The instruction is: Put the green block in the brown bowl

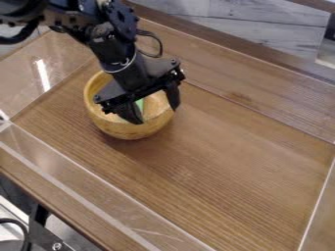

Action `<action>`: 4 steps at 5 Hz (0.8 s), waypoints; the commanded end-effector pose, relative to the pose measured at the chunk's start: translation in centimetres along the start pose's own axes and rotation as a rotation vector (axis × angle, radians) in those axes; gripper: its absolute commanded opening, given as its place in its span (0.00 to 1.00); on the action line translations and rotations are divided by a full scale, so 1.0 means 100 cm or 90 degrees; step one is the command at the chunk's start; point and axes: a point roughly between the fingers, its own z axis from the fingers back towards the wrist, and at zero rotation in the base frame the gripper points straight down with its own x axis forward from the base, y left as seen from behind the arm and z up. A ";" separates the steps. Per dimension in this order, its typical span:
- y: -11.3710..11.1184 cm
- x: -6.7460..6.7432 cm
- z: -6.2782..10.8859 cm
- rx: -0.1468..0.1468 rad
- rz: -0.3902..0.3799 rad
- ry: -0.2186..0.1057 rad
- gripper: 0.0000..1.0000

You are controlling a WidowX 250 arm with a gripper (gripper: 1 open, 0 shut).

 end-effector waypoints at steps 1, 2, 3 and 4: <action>-0.006 0.008 0.011 -0.011 -0.023 -0.021 1.00; -0.007 0.010 0.016 -0.009 -0.036 -0.020 1.00; -0.008 0.012 0.022 -0.009 -0.052 -0.019 1.00; -0.012 0.016 0.031 -0.014 -0.074 -0.017 1.00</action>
